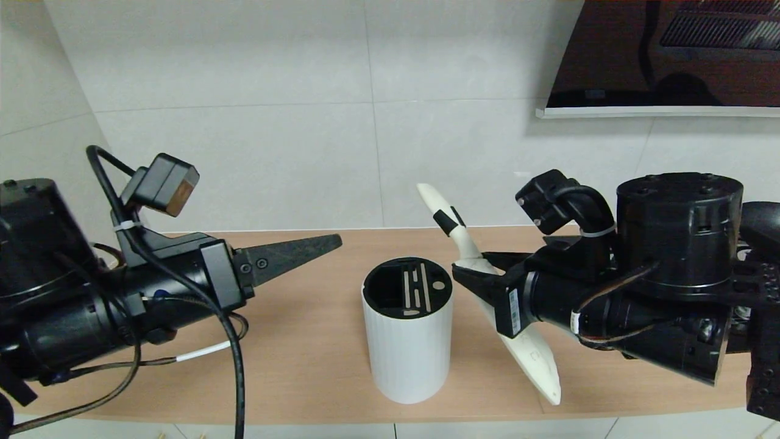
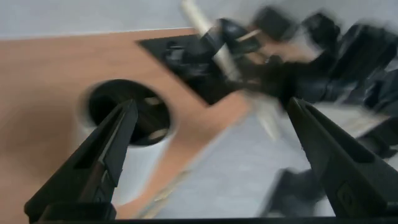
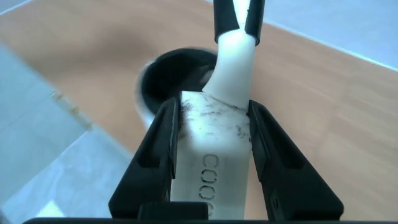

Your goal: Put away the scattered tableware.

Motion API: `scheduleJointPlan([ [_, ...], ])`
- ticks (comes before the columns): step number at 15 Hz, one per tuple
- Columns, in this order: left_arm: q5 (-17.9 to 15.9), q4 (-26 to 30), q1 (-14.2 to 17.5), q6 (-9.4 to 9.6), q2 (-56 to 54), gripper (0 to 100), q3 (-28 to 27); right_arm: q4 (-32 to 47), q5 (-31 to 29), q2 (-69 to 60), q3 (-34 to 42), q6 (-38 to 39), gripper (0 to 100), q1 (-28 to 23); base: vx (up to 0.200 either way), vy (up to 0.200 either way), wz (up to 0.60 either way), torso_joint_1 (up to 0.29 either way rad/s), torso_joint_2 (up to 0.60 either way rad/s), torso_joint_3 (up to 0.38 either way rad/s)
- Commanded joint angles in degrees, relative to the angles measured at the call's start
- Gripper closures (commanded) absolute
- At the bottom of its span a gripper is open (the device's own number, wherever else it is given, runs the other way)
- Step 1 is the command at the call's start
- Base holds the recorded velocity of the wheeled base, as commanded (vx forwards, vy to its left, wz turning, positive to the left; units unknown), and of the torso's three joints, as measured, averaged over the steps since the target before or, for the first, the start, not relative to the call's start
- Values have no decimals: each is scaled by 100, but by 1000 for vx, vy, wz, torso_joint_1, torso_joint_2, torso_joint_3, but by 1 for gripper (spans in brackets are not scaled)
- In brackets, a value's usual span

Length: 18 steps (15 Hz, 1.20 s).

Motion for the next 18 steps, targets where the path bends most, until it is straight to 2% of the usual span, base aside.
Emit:
scheduleJointPlan([
  [1,131,-359,-326,-490,430,0,-19,-258,-4,22,58,2,100,213,0,0,0,0,0,0],
  [2,219,-587,-449,-763,544,0,-46,-364,-4,22,67,19,100,301,0,0,0,0,0,0],
  [3,351,-816,-642,-938,737,0,-107,-381,-12,13,58,125,100,433,0,0,0,0,0,0],
  [4,615,-1000,-836,-982,939,0,-177,-381,-12,13,40,248,100,512,0,0,0,0,0,0],
  [6,1230,-1211,-1231,-974,1229,0,-274,-390,-4,39,40,283,100,635,0,0,0,0,0,0],
  [7,1344,-1246,-1328,-965,1282,0,-292,-399,-4,66,40,292,100,697,0,0,0,0,0,0],
  [10,1406,-1563,-1372,-965,1396,0,-283,-425,-4,74,67,292,100,837,0,0,0,0,0,0],
  [12,1652,-1888,-1433,-965,1546,0,-283,-425,-4,74,75,292,100,864,0,0,0,0,0,0],
  [14,1792,-1958,-1530,-956,1590,0,-274,-425,-12,83,93,292,100,908,0,0,0,0,0,0],
  [18,1792,-1958,-1627,-938,1590,0,-221,-425,-12,101,102,301,100,916,0,0,0,0,0,0],
])
